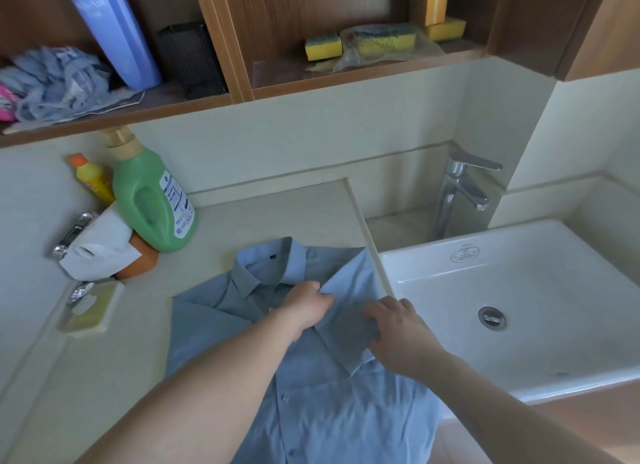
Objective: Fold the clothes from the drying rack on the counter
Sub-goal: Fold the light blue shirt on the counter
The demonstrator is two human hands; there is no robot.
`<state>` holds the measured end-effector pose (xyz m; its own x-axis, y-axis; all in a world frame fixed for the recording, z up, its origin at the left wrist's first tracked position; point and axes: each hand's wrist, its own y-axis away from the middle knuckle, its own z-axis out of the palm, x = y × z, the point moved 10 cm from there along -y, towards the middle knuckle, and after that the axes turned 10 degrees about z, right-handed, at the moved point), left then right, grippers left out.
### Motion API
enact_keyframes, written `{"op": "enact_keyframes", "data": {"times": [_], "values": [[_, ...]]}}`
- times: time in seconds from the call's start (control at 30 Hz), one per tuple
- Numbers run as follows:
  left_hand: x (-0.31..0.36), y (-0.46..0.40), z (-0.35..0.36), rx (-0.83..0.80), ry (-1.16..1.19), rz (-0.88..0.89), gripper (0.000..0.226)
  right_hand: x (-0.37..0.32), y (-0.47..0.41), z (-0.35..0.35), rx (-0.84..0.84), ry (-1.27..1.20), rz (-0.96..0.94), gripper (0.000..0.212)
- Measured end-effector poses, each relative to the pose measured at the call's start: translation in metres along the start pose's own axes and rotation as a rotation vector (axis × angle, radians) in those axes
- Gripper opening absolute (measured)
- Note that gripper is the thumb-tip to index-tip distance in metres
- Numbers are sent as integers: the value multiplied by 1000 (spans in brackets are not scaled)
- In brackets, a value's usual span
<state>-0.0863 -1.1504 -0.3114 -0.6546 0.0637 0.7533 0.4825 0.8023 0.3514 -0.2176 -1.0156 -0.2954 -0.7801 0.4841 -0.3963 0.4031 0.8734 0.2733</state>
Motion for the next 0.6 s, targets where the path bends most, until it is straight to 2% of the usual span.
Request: {"op": "enact_keyframes", "data": {"times": [0.1, 0.2, 0.27, 0.4, 0.6], "values": [[4, 7, -5, 51, 122, -13, 26, 10, 5, 9, -73, 36, 17, 57], [-4, 8, -13, 112, 158, -68, 30, 12, 8, 11, -60, 44, -7, 63], [-7, 6, -18, 115, 34, -71, 30, 11, 8, 12, -58, 52, -20, 67], [1, -1, -22, 113, -443, 95, 32, 7, 11, 12, -53, 140, -72, 68], [0, -7, -21, 174, -534, 157, 28, 19, 12, 6, -10, 187, -37, 67]]}}
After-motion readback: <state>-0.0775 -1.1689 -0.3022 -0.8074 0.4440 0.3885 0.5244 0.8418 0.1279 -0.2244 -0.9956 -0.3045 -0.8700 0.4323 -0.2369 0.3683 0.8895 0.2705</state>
